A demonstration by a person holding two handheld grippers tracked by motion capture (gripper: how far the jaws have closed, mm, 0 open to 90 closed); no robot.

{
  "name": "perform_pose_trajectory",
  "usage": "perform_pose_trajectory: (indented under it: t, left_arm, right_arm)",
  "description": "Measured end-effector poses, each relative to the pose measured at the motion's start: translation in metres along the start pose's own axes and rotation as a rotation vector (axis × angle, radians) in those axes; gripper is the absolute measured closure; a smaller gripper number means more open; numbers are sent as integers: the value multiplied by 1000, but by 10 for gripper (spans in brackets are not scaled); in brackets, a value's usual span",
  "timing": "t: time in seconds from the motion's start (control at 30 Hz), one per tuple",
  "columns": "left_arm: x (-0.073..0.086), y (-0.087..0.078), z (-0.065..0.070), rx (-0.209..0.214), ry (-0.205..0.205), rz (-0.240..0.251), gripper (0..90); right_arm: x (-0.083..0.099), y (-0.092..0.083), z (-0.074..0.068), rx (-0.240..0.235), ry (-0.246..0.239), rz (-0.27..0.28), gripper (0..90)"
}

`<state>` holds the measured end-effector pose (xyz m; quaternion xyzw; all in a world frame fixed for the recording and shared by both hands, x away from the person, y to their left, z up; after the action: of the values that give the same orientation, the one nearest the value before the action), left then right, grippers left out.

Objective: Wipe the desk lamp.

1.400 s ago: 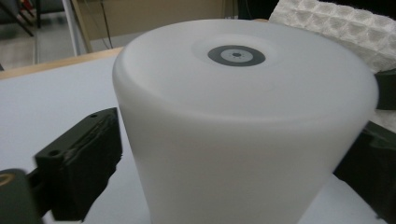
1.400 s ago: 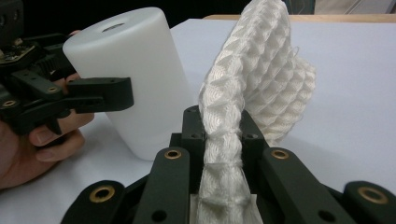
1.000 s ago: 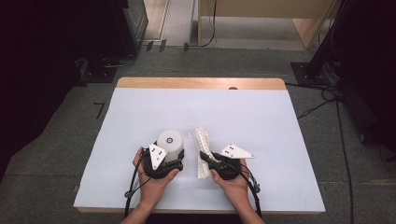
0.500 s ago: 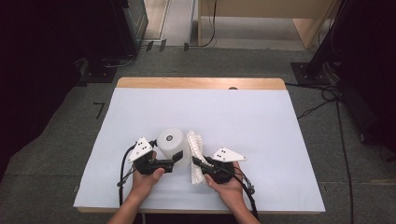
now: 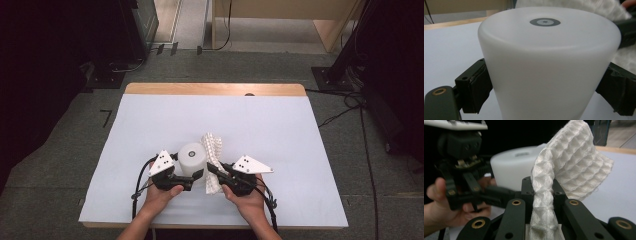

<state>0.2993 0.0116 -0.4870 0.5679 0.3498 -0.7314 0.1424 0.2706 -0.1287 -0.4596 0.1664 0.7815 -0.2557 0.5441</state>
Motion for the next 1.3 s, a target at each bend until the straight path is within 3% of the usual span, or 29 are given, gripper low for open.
perform_pose_trajectory:
  t: [0.13, 0.3, 0.4, 0.6, 0.7, 0.83, 0.93, 1.13, 1.2, 1.23, 1.3]
  left_arm:
    - [-3, -2, -2, -10, -4, 8, 89]
    - [-12, -13, -16, -31, -55, 59, 89]
    - [-14, -16, -20, -37, -58, 65, 89]
    - [-10, -12, -15, -27, -32, 43, 89]
    - [-4, -4, -6, -7, 10, 2, 89]
    - [0, 0, -2, 1, 27, -17, 89]
    - [-2, 0, -4, -11, 21, -8, 89]
    - [-9, -6, -12, -33, 2, 29, 89]
    - [-11, -7, -16, -65, 7, 53, 89]
    - [-11, -6, -20, -101, 20, 58, 89]
    - [-11, -5, -22, -118, 25, 60, 88]
  right_arm:
    - [0, 0, -1, -4, -6, 3, 785]
    - [28, 18, 6, -15, 38, -94, 785]
    - [42, 26, 6, -20, 63, -138, 785]
    - [32, 23, 3, -19, 49, -111, 785]
    - [16, 11, 5, 3, 29, -56, 785]
    - [2, 1, 2, -2, 13, -5, 784]
    - [5, 3, 4, 0, 4, -12, 784]
    - [26, 15, 10, 7, 39, -87, 784]
    - [30, 17, 12, 9, 42, -100, 784]
    - [28, 15, 13, 13, 44, -95, 784]
    - [26, 12, 16, 24, 46, -81, 784]
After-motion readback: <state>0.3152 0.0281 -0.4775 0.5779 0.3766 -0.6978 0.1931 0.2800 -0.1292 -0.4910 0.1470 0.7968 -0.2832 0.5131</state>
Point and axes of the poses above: each handheld gripper's, and its own axes: y roughly forward along the jaws, x roughly out of its underside, z roughly to its right, the point moved 7 cm from there along y, roughly forward along the jaws, and after that the axes turned 6 degrees about -x, right-handed, at the moved point
